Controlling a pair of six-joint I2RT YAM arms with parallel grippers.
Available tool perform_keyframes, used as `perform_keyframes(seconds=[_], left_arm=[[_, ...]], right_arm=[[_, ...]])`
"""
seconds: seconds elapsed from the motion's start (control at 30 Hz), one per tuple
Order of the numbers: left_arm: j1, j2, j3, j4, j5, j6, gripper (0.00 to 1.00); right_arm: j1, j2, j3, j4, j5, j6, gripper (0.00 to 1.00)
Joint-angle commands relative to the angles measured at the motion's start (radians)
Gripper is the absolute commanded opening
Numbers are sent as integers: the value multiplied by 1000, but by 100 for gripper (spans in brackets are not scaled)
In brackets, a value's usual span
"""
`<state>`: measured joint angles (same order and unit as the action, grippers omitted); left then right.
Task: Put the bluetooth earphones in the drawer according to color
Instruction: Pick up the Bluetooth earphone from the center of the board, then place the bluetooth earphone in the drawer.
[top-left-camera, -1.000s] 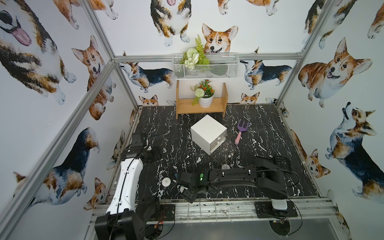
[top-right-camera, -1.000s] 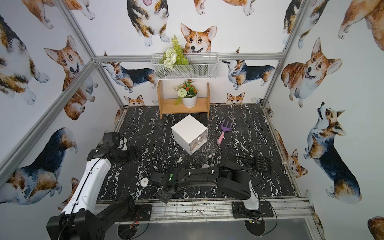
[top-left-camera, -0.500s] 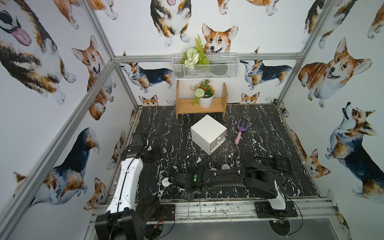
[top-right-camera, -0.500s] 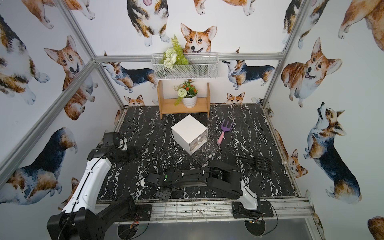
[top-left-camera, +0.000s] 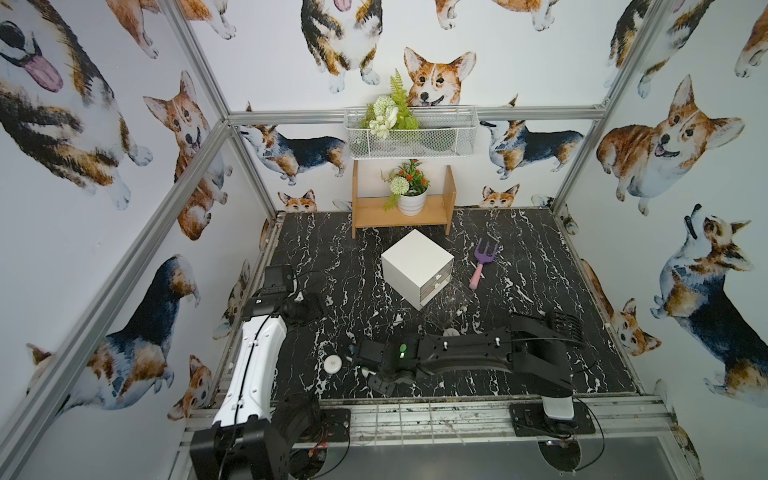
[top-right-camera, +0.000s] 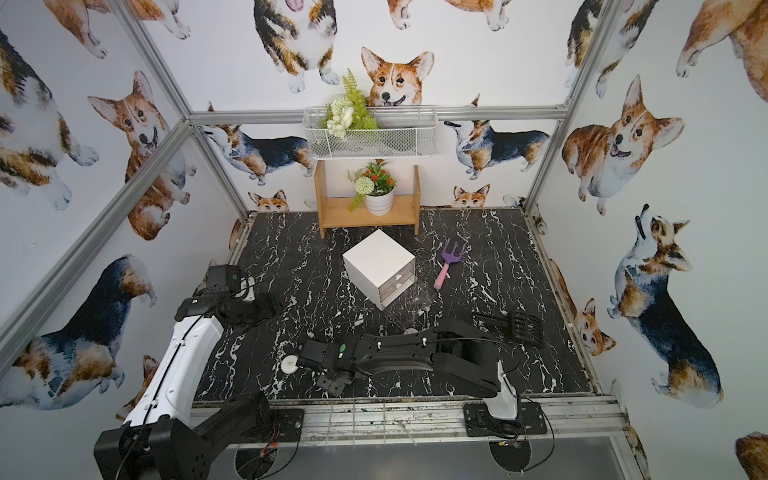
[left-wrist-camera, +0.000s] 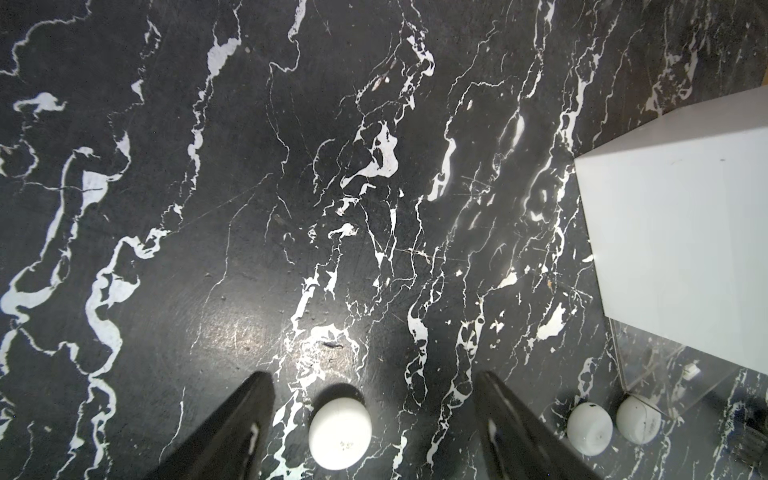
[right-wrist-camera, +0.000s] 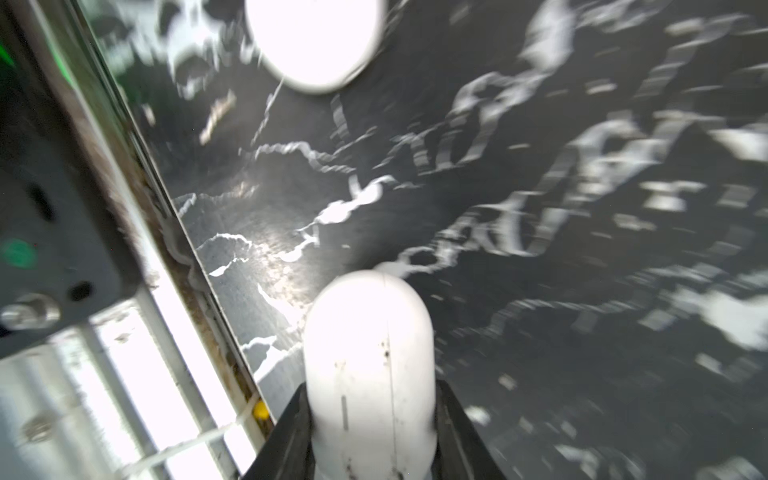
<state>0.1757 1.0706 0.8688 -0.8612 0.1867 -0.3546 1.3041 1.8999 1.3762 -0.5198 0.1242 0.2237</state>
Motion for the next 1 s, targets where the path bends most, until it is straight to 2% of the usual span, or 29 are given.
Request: perform_keyframes(seconds=[0.0, 0.1, 0.27, 0.37, 0.53, 0.7, 0.83, 0.97], left_arm=[[2, 0, -1, 12, 3, 2, 81], [1, 3, -4, 17, 4, -1, 81], [2, 9, -5, 26, 9, -6, 81], [2, 9, -5, 25, 9, -6, 81], [1, 8, -5, 24, 8, -6, 81], [2, 6, -5, 23, 9, -6, 81], [1, 6, -5, 22, 9, -6, 81], [1, 5, -7, 21, 7, -6, 81]], right_arm=[[-61, -138, -64, 41, 24, 131, 27], [-164, -292, -161, 70, 11, 248, 26], [-438, -526, -356, 133, -104, 468, 25], [-566, -610, -420, 138, -147, 534, 24], [-708, -621, -450, 121, -219, 583, 24], [-820, -581, -504, 187, -329, 658, 22], [-872, -522, -532, 250, -396, 711, 20], [-881, -476, -529, 300, -419, 736, 20]])
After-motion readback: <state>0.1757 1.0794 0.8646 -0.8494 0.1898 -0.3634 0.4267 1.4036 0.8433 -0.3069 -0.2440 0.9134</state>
